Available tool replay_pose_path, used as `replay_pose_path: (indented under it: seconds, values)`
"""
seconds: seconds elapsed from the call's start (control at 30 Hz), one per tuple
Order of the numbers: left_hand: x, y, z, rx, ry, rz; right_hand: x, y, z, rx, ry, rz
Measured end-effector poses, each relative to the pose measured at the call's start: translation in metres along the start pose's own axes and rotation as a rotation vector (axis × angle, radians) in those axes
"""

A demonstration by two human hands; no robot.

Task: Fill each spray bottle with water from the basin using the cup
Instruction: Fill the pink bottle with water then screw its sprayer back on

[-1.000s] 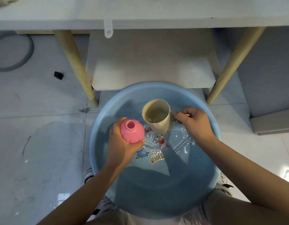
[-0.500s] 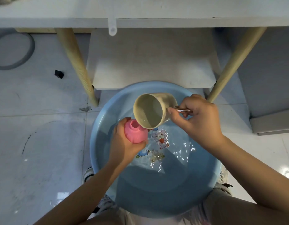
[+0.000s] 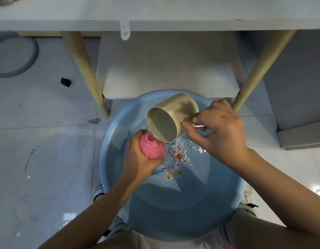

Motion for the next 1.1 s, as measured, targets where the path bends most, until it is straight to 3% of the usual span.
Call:
replay_pose_path:
  seconds: [1.1]
  values:
    - [0.002,0.003,-0.005,-0.045,-0.047,0.015,-0.007,-0.022,0.005,0.055,0.020,0.201]
Point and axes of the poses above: each hand's wrist, its own x-axis away from the middle knuckle, its own z-axis out of the back of the hand, y = z × x, the point moved 10 cm from there along -x, towards the middle knuckle, and after that the axes turned 6 degrees about z, right-handed, at the moved point
